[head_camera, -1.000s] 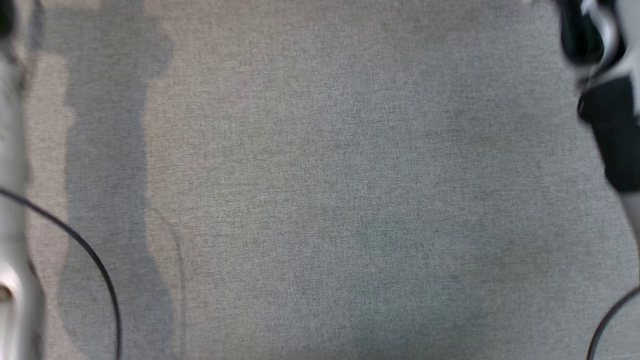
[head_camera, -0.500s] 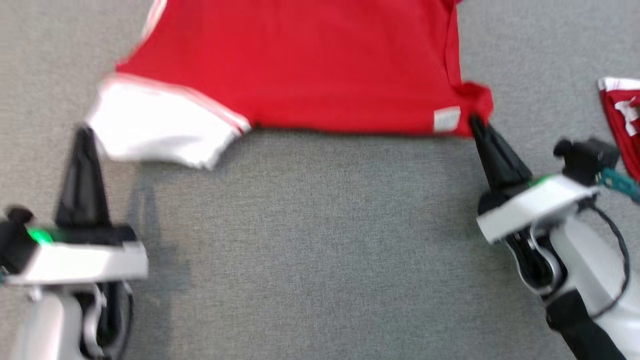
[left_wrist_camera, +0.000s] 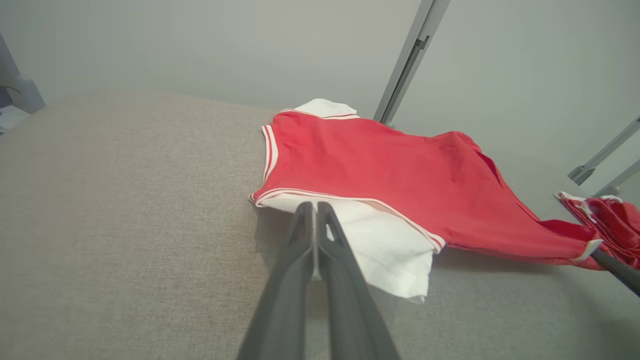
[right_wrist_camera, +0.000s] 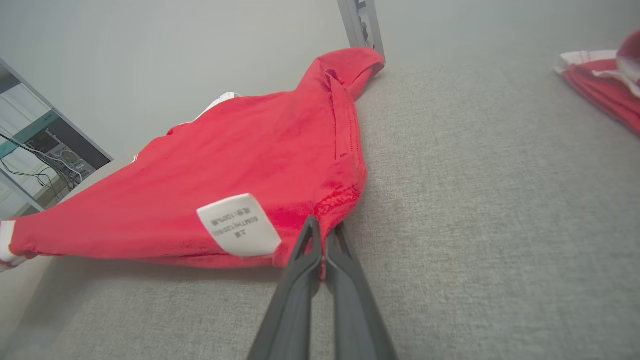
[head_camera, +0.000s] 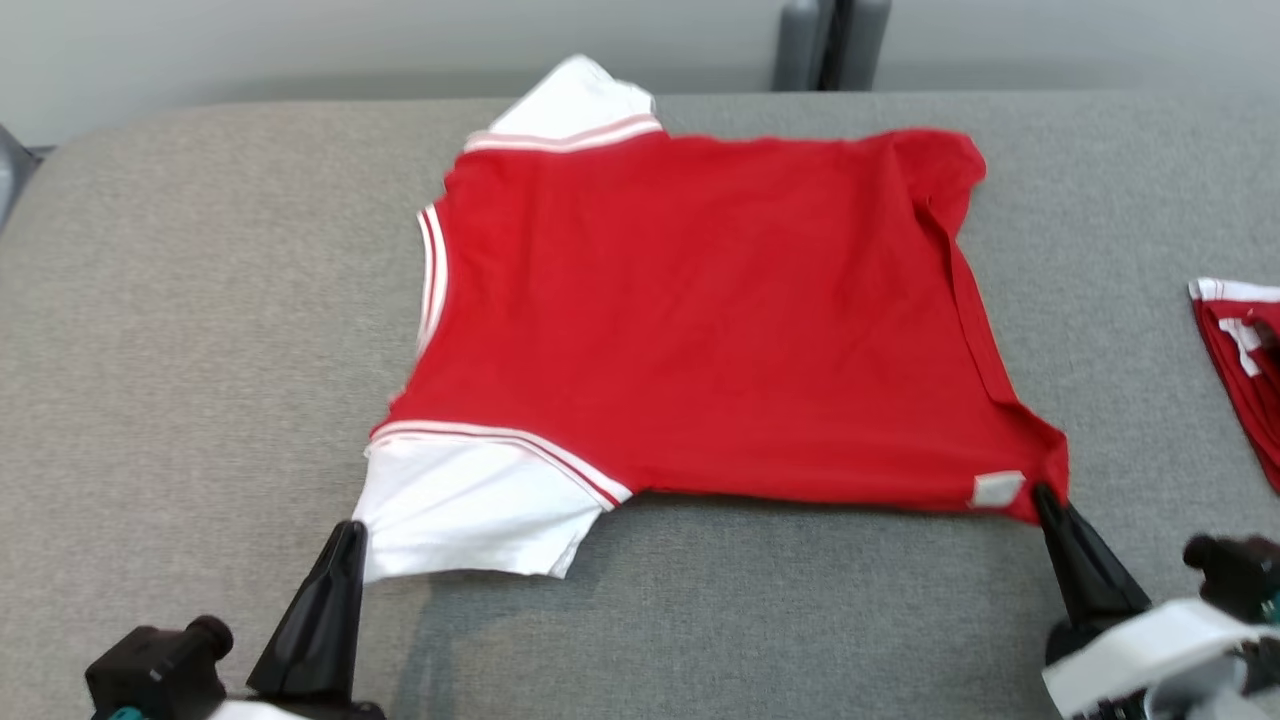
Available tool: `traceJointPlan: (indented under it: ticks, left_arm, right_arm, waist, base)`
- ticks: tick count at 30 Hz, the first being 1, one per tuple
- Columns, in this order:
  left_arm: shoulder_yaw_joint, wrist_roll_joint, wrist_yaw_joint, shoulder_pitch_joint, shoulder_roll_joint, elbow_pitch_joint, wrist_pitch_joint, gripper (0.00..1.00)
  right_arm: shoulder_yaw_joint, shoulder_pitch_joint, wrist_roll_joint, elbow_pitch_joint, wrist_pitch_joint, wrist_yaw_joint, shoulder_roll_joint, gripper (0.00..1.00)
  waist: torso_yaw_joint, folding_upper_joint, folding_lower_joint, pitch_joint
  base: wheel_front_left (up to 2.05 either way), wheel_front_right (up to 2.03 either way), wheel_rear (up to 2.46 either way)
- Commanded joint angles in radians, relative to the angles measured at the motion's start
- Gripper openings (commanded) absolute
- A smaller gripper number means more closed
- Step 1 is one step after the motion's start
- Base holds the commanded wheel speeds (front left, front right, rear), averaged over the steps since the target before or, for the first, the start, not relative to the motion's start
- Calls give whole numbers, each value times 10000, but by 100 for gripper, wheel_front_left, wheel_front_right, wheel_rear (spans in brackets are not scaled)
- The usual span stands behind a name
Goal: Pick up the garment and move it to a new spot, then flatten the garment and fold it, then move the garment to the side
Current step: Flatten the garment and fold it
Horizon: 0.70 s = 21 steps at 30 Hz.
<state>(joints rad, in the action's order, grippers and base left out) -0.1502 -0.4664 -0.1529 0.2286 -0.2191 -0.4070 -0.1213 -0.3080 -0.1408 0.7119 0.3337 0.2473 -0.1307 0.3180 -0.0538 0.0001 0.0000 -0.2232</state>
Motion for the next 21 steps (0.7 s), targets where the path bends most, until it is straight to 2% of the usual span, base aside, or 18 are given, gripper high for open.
traceJointPlan:
  ticks: [1, 6, 10, 13, 18, 21]
  left_arm:
    - [42, 80, -133, 199, -143, -248, -167, 0]
    - [46, 259, -473, 734, -331, -1199, -766, 0]
    - [59, 216, -591, 897, -352, -1551, -942, 0]
    - [61, 203, -606, 814, -360, -1544, -975, 0]
    - [139, 88, -366, 143, -533, -1376, -1030, 0]
    - [117, -57, -37, -587, -715, -1070, -1162, 0]
  right_arm:
    - [190, 373, -99, -169, -95, -1, 26, 0]
    - [989, 1576, -385, -1030, -908, -1, -205, 0]
    - [1758, 2287, -871, -1942, -1528, -1, -640, 0]
    - [1909, 2419, -943, -2216, -1807, -1, -859, 0]
    - [2306, 2333, -862, -2932, -2895, -1, -1301, 0]
    - [2714, 1915, -876, -3355, -3672, -1, -1555, 0]
  waist:
    - [-229, -1, 0, 304]
    - [-282, -1, 0, 427]
    - [-262, -1, 0, 351]
    - [-240, -1, 0, 310]
    - [-123, -1, 0, 57]
    - [-16, -1, 0, -257]
  base:
    - [0, 0, 0]
    - [0, 0, 0]
    - [0, 0, 0]
    - [0, 0, 0]
    - [0, 0, 0]
    - [0, 0, 0]
